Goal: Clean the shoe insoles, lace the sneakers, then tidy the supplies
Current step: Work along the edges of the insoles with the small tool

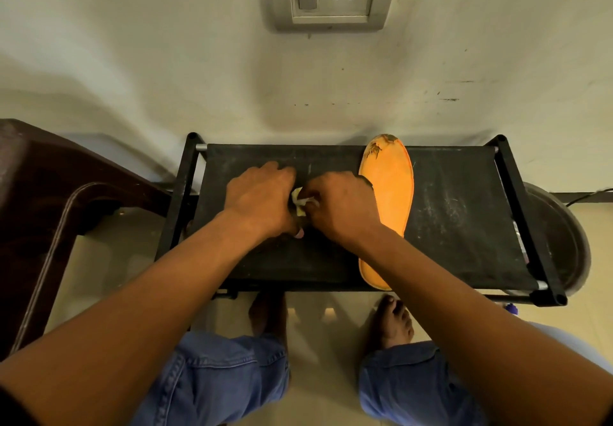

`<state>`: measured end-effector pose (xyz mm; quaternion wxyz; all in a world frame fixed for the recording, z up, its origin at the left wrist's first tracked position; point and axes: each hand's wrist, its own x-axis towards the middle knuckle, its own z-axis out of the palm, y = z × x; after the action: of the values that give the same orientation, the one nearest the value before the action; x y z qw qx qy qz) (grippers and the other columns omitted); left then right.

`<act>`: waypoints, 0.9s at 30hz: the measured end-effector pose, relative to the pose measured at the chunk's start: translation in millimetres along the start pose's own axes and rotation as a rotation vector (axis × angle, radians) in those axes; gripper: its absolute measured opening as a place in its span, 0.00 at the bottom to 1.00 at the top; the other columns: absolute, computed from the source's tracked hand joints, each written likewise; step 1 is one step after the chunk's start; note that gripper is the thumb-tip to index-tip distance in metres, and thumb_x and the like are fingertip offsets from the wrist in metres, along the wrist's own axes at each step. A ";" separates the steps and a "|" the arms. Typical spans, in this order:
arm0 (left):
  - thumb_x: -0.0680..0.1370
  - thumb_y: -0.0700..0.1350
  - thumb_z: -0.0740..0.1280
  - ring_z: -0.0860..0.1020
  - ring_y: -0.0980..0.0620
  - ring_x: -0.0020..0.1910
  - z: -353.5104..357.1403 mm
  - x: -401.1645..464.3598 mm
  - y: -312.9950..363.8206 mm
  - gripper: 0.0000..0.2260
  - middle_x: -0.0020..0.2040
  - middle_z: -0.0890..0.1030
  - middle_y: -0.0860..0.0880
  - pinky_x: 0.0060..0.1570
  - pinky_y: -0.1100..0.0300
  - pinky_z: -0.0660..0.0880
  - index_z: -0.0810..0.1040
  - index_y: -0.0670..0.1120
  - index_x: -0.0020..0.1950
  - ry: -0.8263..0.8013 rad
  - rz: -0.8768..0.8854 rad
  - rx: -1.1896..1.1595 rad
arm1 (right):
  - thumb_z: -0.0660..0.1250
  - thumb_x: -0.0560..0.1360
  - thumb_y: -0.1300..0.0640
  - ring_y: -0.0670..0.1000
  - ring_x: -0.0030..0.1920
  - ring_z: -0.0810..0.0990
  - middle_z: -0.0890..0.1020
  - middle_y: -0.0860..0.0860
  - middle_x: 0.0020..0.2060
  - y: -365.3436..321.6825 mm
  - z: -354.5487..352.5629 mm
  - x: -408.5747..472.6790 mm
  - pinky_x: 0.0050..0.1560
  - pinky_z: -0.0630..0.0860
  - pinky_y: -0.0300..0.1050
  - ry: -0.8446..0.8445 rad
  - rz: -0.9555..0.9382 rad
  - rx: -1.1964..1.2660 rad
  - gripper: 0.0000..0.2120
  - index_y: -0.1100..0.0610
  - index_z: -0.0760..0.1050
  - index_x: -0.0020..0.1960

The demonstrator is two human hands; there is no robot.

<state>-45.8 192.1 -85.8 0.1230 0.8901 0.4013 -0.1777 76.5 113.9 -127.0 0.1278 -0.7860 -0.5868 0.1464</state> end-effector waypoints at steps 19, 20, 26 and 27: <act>0.58 0.63 0.82 0.77 0.44 0.59 -1.0 -1.6 -0.2 0.40 0.60 0.75 0.49 0.52 0.46 0.78 0.73 0.52 0.64 -0.027 0.004 0.006 | 0.70 0.77 0.47 0.52 0.48 0.82 0.84 0.49 0.47 -3.5 1.5 1.6 0.49 0.80 0.50 -0.003 0.030 -0.071 0.10 0.49 0.82 0.55; 0.58 0.63 0.82 0.77 0.44 0.59 -1.0 -1.5 0.2 0.40 0.60 0.75 0.49 0.52 0.46 0.78 0.72 0.52 0.64 -0.025 0.003 0.005 | 0.70 0.77 0.46 0.52 0.47 0.82 0.84 0.49 0.46 -2.7 0.2 2.5 0.47 0.80 0.49 -0.015 0.028 -0.058 0.09 0.49 0.82 0.53; 0.57 0.64 0.82 0.77 0.44 0.60 0.4 0.4 -0.1 0.41 0.60 0.76 0.49 0.53 0.45 0.78 0.72 0.52 0.64 -0.023 0.002 0.013 | 0.73 0.74 0.46 0.51 0.51 0.79 0.80 0.50 0.52 -3.2 -0.1 1.1 0.48 0.79 0.48 0.019 -0.030 -0.035 0.12 0.50 0.81 0.55; 0.57 0.65 0.82 0.77 0.44 0.60 0.7 0.5 -0.2 0.41 0.61 0.76 0.49 0.54 0.45 0.78 0.72 0.53 0.65 -0.023 0.000 0.013 | 0.73 0.74 0.46 0.52 0.53 0.79 0.80 0.50 0.54 -4.3 -0.5 0.9 0.50 0.79 0.48 0.015 -0.045 -0.027 0.14 0.50 0.80 0.57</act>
<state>-45.8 192.3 -86.7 0.1221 0.8888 0.3985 -0.1906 73.2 115.9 -125.1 0.1247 -0.7755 -0.6053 0.1295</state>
